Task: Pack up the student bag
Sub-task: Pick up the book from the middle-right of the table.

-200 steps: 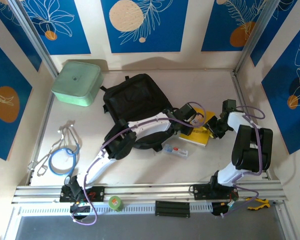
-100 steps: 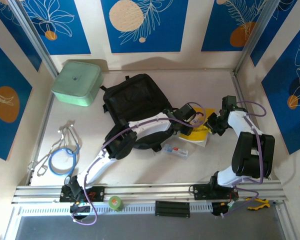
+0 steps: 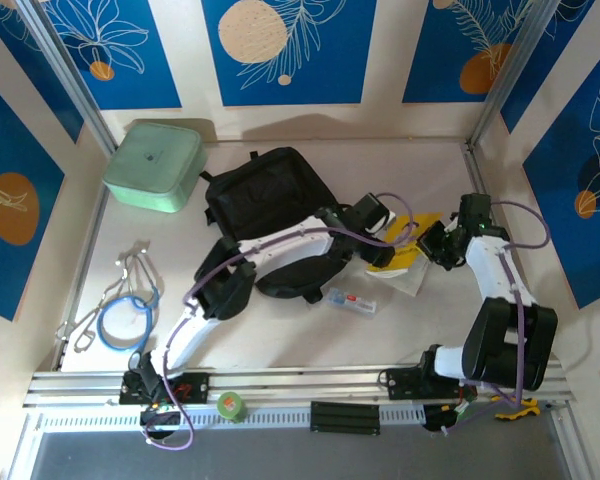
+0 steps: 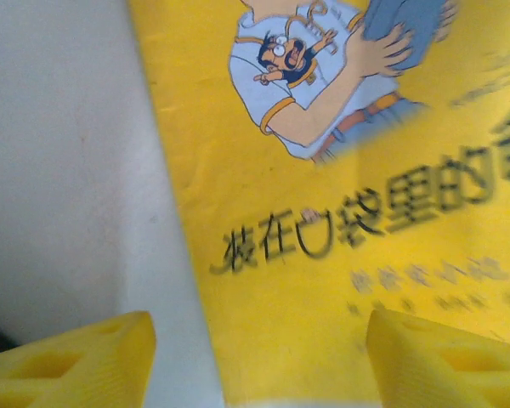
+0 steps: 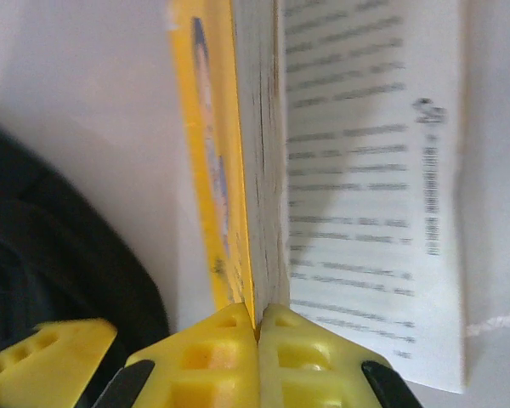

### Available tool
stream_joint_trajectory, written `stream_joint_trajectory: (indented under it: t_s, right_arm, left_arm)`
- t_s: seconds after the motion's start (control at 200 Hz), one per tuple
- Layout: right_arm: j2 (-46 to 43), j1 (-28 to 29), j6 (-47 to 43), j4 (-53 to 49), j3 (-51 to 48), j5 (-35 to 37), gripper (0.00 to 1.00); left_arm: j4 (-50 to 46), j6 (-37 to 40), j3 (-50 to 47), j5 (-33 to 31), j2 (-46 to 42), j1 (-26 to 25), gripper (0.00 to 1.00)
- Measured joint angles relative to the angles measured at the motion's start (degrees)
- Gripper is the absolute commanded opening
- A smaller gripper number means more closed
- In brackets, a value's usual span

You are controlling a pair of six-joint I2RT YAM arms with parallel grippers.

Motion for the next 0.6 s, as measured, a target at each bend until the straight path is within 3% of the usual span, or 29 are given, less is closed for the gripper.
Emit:
stream_joint_trajectory:
  t_s: [0.325, 0.515, 0.55, 0.6]
  right_arm:
    - [-10.1, -1.4, 0.5, 5.6, -0.3, -11.3, 0.0]
    - [-11.7, 1.3, 2.6, 13.0, -0.3, -20.6, 0.0]
    - [-11.7, 2.3, 2.8, 14.4, -0.3, -22.1, 0.0]
    - [-11.7, 4.0, 3.0, 16.0, -0.3, -24.0, 0.0]
  left_arm:
    - [9.7, -3.5, -17.1, 7.5, -24.7, 8.6, 0.87]
    - [13.8, -8.2, -27.1, 11.1, -30.2, 14.3, 0.94]
    - [15.0, -9.8, -29.4, 12.9, -30.7, 15.6, 1.0]
    - [17.6, -12.5, -32.6, 16.0, -31.1, 17.3, 1.0]
